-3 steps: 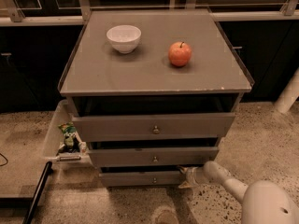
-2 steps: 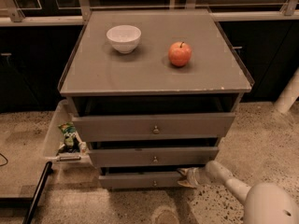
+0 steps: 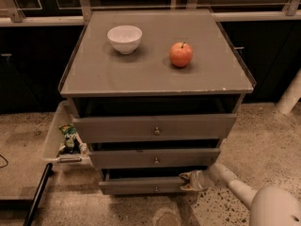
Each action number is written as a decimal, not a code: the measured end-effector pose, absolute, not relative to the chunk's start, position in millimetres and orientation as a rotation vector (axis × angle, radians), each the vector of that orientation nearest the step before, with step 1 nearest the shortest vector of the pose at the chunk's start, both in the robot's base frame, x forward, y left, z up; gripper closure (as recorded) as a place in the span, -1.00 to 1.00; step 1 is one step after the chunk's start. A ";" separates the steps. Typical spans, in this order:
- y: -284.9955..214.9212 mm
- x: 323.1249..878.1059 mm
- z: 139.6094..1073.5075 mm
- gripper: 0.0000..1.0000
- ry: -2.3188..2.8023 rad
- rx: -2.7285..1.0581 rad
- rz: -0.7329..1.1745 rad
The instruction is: Open bottom drawer
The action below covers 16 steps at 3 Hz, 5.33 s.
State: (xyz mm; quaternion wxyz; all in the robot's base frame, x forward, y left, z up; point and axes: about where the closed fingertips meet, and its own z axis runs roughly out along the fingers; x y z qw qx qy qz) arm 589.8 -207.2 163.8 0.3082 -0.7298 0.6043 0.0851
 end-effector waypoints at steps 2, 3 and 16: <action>-207.2 589.8 163.6 -0.23 1.598 -1.929 0.225; -205.7 585.7 144.4 -0.69 1.631 -1.924 0.273; -198.9 525.1 162.2 -1.00 1.736 -1.997 0.263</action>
Offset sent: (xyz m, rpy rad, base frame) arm 0.0000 0.0000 0.0000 0.0000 0.0000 0.0000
